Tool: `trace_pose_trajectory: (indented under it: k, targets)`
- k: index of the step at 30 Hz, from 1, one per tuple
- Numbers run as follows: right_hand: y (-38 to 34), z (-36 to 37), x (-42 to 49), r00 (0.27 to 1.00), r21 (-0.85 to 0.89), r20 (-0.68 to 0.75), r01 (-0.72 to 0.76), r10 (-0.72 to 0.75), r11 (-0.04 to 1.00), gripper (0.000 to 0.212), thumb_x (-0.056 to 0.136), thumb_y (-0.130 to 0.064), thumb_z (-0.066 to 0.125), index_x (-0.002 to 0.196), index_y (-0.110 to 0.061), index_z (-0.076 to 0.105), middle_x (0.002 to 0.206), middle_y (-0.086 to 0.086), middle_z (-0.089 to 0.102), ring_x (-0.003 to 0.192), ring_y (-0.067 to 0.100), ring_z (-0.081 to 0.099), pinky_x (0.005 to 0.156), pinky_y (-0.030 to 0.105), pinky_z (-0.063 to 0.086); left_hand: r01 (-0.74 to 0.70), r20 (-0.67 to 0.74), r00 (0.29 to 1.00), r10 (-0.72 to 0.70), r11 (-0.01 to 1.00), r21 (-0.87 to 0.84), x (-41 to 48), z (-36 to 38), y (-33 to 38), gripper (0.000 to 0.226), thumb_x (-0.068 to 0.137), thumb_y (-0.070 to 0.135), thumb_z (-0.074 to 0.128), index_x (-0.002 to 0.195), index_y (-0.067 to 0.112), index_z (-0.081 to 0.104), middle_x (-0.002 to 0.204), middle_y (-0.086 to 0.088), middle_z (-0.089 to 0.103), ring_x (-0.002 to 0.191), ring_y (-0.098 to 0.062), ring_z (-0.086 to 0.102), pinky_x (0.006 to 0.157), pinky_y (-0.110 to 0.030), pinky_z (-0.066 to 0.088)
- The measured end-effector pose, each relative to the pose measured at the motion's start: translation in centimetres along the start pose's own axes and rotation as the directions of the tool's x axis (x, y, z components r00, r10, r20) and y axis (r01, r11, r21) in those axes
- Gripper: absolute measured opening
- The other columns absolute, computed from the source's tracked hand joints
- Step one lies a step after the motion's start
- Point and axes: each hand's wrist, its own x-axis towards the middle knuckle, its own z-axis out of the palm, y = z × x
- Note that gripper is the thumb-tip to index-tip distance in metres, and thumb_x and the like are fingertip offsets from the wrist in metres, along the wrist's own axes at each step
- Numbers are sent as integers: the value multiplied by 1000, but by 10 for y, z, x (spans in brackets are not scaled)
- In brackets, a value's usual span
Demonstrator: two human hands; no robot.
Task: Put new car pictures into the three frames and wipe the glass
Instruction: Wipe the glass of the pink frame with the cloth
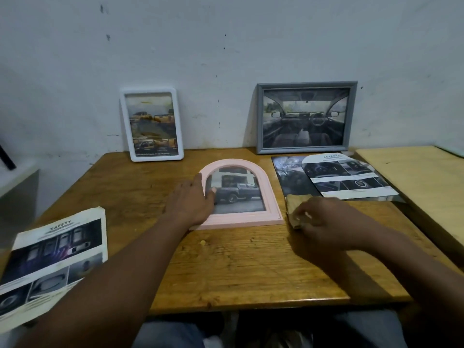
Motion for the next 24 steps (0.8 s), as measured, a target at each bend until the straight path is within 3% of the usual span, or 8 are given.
trace_pose_trajectory:
  k: [5,7,11,15,22,24]
  targets:
    - [-14,-16,62,985,278,-106,-105,140,955,40,95,-34,62,130,-16,60,123,4,65,105,18,61,84,30,52,113,-31,993,-112,993,31,-8,-13,11,52,92,41,66,137,22,50,126,-6,61,111,-29,57,88,-48,57]
    - [-24,-10,85,970,273,-74,-203,231,940,44,92,-38,65,126,-11,62,113,7,67,100,22,64,84,33,56,181,3,984,-181,982,-61,-9,-18,19,46,90,30,75,130,19,55,115,-4,62,99,-26,62,80,-44,61]
    - [-45,0,105,945,230,-44,-306,324,924,34,91,-37,68,108,-9,57,85,3,59,76,19,64,64,29,57,295,47,955,-292,931,-213,-6,-22,30,38,86,18,82,119,14,63,103,-5,64,85,-23,64,72,-35,61]
    - [-54,3,114,932,290,-12,-345,363,893,42,91,-29,69,125,-9,54,99,8,58,91,26,66,83,41,60,368,93,929,-357,881,-296,0,-26,32,36,84,16,83,114,12,63,101,-7,64,78,-21,62,58,-27,51]
    - [-60,5,117,928,296,8,-357,371,886,38,91,-26,67,123,-10,54,93,6,56,86,23,62,76,35,58,388,44,916,-398,853,-350,-4,-13,32,36,88,20,79,119,11,63,111,-11,65,93,-29,66,77,-35,61]
    - [-61,4,116,927,322,26,-361,374,875,36,91,-24,67,120,-9,52,90,6,55,86,24,62,73,34,57,386,40,915,-401,844,-371,-5,-13,31,33,89,18,78,118,11,63,108,-11,65,91,-28,67,76,-35,61]
